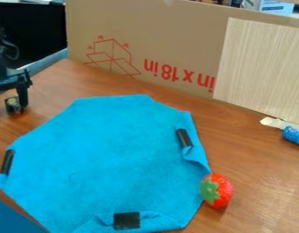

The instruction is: Put the blue figure on the top edge of the cloth

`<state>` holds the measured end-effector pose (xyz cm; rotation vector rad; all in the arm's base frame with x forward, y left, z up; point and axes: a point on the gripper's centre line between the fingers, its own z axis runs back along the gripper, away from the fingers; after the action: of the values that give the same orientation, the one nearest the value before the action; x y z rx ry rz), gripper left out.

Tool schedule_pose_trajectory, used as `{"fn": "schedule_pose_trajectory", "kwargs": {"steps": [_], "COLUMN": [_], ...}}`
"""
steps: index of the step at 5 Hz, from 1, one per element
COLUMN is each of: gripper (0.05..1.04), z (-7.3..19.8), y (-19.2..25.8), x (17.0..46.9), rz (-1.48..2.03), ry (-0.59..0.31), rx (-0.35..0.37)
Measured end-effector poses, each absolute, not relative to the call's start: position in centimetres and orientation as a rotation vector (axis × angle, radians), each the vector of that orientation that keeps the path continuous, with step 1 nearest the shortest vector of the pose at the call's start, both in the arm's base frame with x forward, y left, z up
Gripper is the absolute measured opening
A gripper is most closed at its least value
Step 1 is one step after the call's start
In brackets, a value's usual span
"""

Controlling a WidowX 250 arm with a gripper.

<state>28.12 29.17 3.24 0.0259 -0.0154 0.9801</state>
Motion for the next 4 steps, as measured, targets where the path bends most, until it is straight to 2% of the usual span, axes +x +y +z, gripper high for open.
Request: {"fn": "schedule_pose_trajectory", "kwargs": {"steps": [1,2,3,4], "gripper": [0.937,0.658,0.527,0.527], "z": [2.8,2.7,3.0,3.6], "y": [28.9,28.1,26.7,24.1], "x": [28.1,28.3,28.4,29.9], "rz": [0.985,0.972,0.941,0.88], "ry": [-0.049,-0.069,-0.07,-0.061], "rx": [0.069,0.085,0.08,0.072]}}
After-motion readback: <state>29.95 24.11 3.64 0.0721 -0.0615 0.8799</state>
